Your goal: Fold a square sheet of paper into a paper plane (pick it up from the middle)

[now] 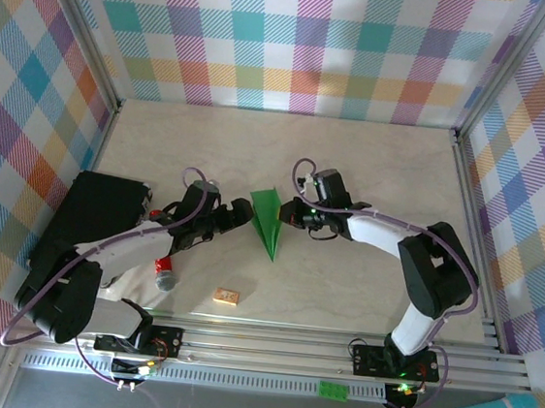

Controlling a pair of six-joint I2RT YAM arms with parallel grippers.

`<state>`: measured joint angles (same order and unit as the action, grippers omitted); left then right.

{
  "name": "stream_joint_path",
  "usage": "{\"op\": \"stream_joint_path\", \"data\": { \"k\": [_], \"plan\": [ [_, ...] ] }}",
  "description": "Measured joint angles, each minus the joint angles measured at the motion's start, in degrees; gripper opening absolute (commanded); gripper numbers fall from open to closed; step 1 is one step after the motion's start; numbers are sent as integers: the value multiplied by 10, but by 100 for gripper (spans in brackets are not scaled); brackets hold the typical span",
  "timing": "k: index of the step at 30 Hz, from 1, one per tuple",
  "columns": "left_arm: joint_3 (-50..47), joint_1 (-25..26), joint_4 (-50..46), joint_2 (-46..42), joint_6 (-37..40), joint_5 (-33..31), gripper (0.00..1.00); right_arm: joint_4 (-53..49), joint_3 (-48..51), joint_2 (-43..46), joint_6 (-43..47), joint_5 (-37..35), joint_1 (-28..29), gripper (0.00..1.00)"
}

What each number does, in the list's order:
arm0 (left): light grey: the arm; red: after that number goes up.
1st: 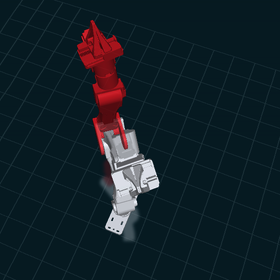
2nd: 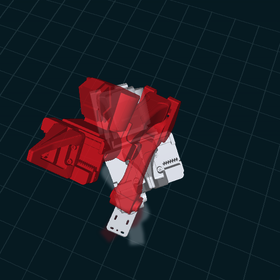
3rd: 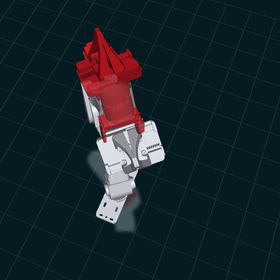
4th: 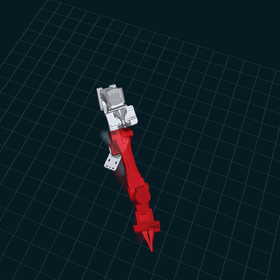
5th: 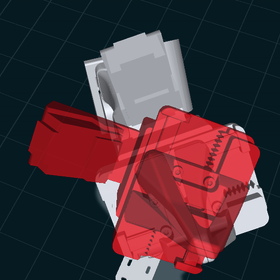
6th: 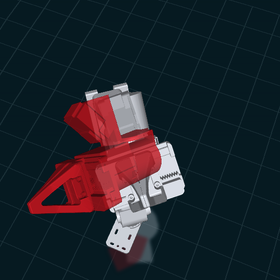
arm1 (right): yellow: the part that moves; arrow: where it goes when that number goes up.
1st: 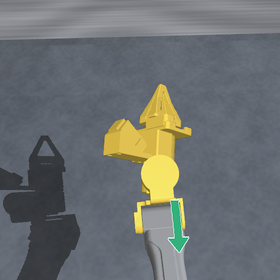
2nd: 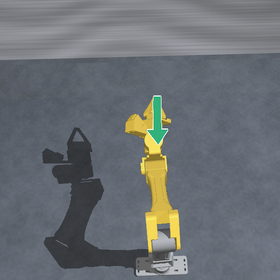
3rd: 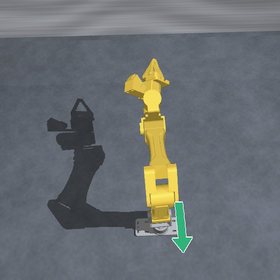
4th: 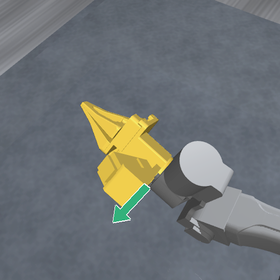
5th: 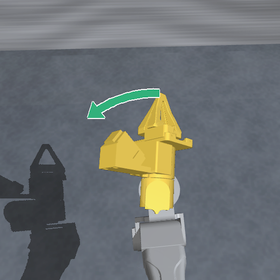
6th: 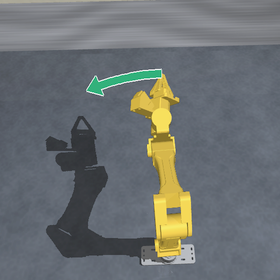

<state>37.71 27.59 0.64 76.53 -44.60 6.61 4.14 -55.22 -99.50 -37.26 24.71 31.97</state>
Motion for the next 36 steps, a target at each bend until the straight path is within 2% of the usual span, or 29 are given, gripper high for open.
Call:
{"op": "stream_joint_path", "data": {
  "k": [14,22,29,36],
  "plan": [
    [20,16,43,97,-23,63,93,73,73,-15,-39,35,-81,10],
    [76,50,58,171,-28,99,87,67,75,-30,-39,34,-95,16],
    [122,67,60,225,-39,119,78,59,75,-31,-39,35,-99,16],
    [159,71,49,260,-44,123,60,57,75,-35,-39,42,-99,14]
  ]
}}
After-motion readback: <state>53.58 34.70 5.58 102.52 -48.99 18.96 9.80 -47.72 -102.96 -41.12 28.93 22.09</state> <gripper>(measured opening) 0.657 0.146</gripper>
